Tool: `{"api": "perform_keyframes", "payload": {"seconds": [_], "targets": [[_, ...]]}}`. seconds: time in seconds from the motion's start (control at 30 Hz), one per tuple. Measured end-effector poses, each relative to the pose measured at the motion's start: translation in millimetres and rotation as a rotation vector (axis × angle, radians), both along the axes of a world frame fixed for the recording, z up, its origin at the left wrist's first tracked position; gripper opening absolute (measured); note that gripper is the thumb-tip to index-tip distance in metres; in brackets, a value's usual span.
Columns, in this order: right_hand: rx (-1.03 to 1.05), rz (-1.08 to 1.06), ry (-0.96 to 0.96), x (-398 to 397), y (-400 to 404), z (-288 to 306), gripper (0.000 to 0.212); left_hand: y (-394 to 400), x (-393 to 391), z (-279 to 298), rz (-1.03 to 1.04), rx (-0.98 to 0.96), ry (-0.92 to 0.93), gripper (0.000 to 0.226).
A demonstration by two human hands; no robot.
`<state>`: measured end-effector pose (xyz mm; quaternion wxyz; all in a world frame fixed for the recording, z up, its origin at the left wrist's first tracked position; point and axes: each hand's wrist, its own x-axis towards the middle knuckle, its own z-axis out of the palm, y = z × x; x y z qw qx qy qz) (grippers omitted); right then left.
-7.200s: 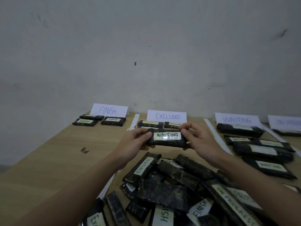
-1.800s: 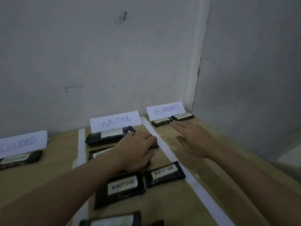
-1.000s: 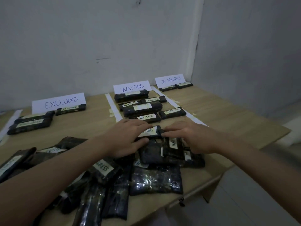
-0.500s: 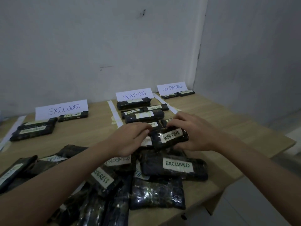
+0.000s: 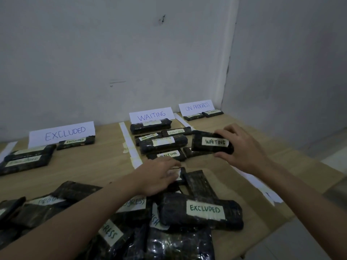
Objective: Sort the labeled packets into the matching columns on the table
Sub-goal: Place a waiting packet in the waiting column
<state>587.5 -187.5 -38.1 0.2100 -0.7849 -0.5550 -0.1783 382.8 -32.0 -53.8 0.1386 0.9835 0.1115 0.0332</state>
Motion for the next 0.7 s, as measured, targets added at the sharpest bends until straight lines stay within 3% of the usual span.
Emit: {"api": "perform_keyframes", "payload": {"seconds": [0.07,0.2,0.43,0.7], "targets": [[0.016,-0.054,0.015,4,3,-2,0.061,-7,12,-1,-0.079,0.036,0.023,0.041],[-0.138,-0.084,0.074,6,8,-15,0.067,-21,28,-2,-0.187,0.079,0.054,0.044],[-0.33,-0.008,0.066,15,16,-28,0.064,-20,16,-7,-0.189,0.044,0.062,0.042],[-0.473,0.059,0.199,17,24,-40,0.065,-21,4,-7,-0.205,0.051,0.099,0.042]]}}
